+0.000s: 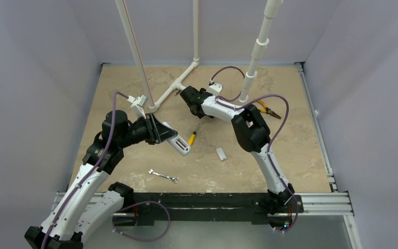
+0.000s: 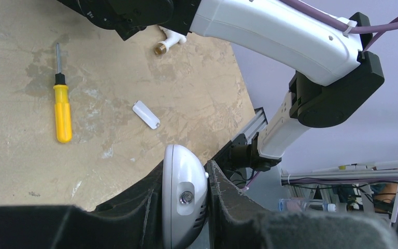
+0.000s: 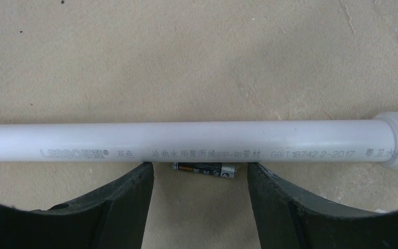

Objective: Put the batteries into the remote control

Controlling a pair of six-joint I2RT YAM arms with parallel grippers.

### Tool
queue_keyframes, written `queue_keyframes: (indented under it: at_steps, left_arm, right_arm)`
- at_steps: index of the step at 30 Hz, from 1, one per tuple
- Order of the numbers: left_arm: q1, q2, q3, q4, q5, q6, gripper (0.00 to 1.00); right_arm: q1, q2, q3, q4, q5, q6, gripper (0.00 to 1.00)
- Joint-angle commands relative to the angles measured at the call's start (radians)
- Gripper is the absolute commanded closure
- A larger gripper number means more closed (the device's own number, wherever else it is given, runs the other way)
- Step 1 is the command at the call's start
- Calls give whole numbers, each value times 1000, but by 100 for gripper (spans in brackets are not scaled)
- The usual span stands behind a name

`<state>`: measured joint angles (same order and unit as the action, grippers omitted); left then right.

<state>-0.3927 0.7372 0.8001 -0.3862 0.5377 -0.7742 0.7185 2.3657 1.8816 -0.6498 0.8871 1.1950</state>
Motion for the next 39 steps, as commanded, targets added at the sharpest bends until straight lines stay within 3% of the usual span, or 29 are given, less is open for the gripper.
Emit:
queue_keyframes:
  at_steps: [1,8,24,31,39]
  left_arm:
    - [7,-15,35,22,-5,4,100]
    - [7,-18,32,23,-4,4,100]
    - [7,-16,27,25,-8,7,100]
    - [6,-12,30,27,-8,6,100]
    - [6,-15,34,23,-15,6,100]
  right_arm:
    - [-33,39,52,-72,-27,116,37]
    - [-38,79,129,-156,-32,144,42]
    - [-41,53,76,-110,-44,139,61]
    - [-36,-61,-135,84,-20,55,70]
    - [26,-219,-389,425,25,-217,72]
